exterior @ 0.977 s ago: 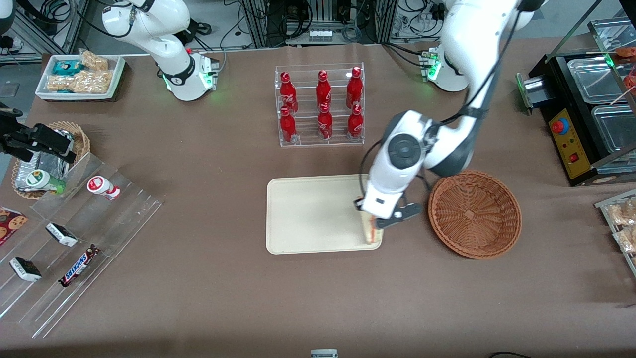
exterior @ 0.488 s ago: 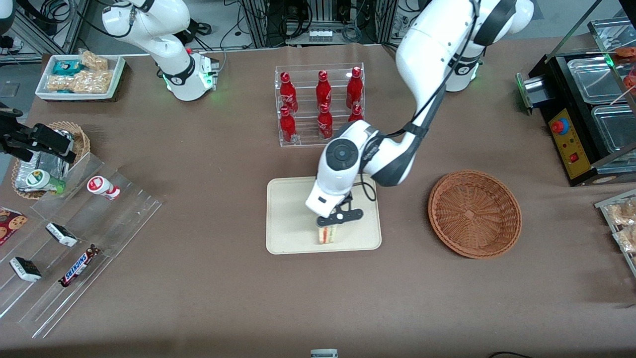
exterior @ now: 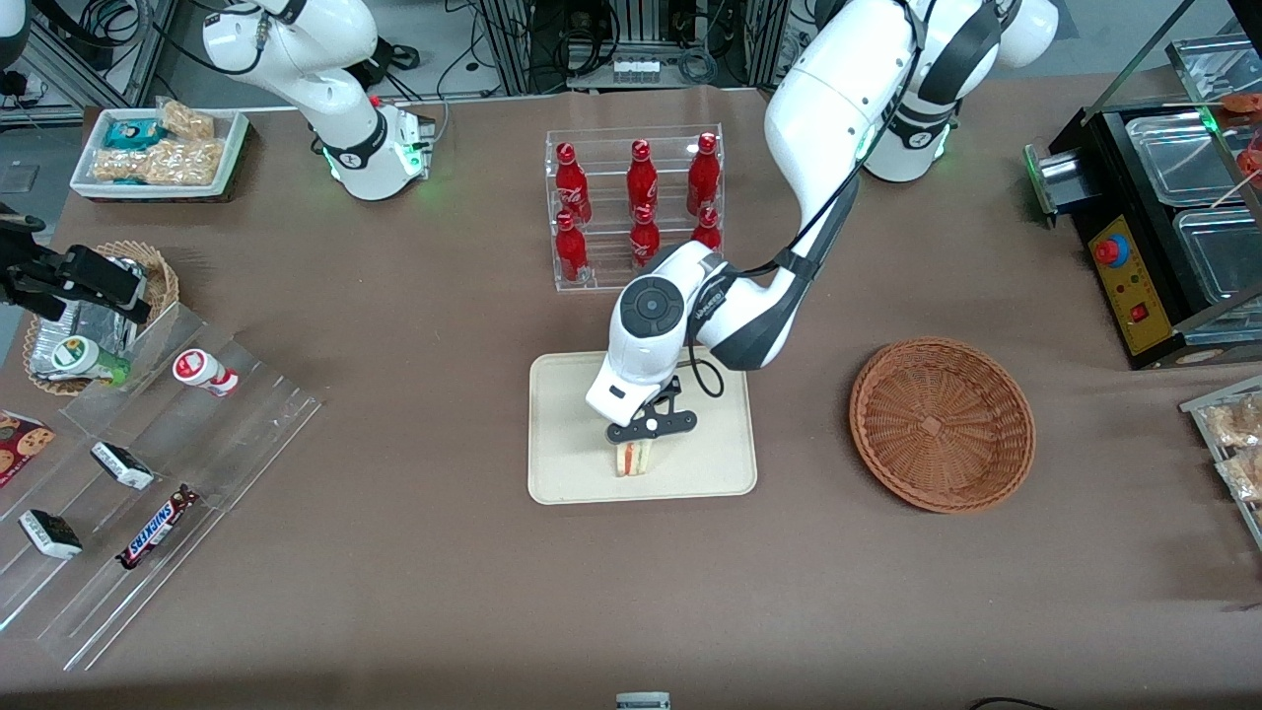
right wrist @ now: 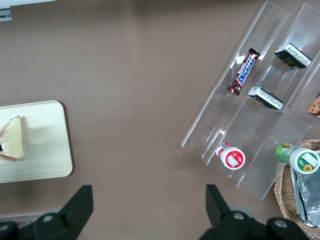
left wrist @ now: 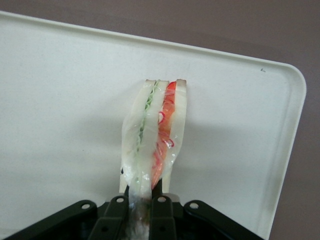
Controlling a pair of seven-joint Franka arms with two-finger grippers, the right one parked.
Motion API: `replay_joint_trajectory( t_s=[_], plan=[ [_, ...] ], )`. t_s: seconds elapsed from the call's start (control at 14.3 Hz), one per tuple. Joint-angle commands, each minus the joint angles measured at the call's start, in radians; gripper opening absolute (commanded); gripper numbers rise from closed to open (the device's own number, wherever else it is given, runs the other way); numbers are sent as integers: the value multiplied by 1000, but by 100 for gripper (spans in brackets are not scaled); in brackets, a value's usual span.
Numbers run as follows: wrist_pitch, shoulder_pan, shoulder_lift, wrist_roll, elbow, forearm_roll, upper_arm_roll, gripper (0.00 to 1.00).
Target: Place sandwich from basket to tray
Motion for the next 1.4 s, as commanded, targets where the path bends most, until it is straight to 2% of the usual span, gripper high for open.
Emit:
replay_joint_trajectory(
  t_s=[0.0, 0.07, 0.42, 0.56, 0.7, 0.84, 1.33],
  plan=[
    [-14, -13, 9, -38, 29, -3, 14, 95],
    [-15, -10, -2, -38, 29, 0, 14, 100],
    [-41, 1, -152, -29, 35, 3, 22, 100],
    [-139, 36, -195, -27, 41, 2, 23, 100],
    [-167, 66, -243, -20, 18, 8, 23, 100],
    [-179, 119, -319, -4, -86, 10, 23, 100],
    [-204, 364, -552, 359, -379, 2, 22, 100]
  ],
)
